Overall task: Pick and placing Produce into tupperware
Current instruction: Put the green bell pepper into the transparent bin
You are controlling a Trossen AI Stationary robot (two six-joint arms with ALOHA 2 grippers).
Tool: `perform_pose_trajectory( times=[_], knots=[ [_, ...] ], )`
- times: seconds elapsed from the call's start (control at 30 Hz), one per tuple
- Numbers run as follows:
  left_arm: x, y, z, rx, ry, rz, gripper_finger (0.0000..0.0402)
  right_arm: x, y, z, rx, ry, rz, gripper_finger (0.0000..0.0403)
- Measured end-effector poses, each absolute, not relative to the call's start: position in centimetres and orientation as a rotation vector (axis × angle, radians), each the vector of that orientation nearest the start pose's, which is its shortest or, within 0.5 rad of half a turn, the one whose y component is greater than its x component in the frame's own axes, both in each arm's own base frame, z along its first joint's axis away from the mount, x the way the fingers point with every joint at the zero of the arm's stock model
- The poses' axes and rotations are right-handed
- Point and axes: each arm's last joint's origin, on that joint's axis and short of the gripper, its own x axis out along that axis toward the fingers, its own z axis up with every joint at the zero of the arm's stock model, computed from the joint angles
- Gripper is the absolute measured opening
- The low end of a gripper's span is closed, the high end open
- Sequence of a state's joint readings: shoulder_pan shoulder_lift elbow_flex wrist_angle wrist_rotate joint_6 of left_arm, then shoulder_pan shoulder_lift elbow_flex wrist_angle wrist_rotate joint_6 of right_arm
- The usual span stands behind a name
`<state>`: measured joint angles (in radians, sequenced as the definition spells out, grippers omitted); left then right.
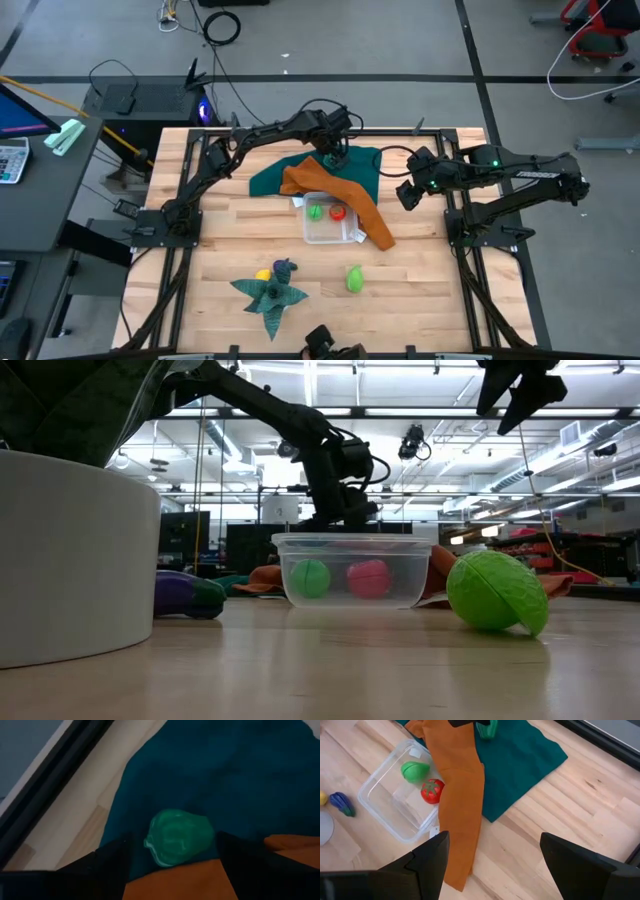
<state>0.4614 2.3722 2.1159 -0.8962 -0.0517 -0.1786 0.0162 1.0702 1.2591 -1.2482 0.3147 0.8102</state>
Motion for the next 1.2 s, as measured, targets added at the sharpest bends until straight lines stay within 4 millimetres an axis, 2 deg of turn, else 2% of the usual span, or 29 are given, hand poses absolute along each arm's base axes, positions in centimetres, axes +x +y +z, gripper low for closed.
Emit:
perform_pose_trajectory(
  times=[0.53, 1.03, 1.2],
  knots=[
    [44.9, 21.7, 19.4, -0.426, 1.114, 0.556, 0.0349, 16.9, -0.6, 35.7, 0.555, 0.87, -0.667, 0.0274],
    [45.0, 21.2, 17.4, -0.443, 1.173, 0.569, 0.036, 16.9, -0.6, 35.7, 0.558, 0.872, -0.662, 0.0274],
    [45.0, 21.1, 16.8, -0.401, 1.202, 0.588, 0.0388, 16.9, -0.6, 35.7, 0.564, 0.877, -0.654, 0.0274]
  ],
)
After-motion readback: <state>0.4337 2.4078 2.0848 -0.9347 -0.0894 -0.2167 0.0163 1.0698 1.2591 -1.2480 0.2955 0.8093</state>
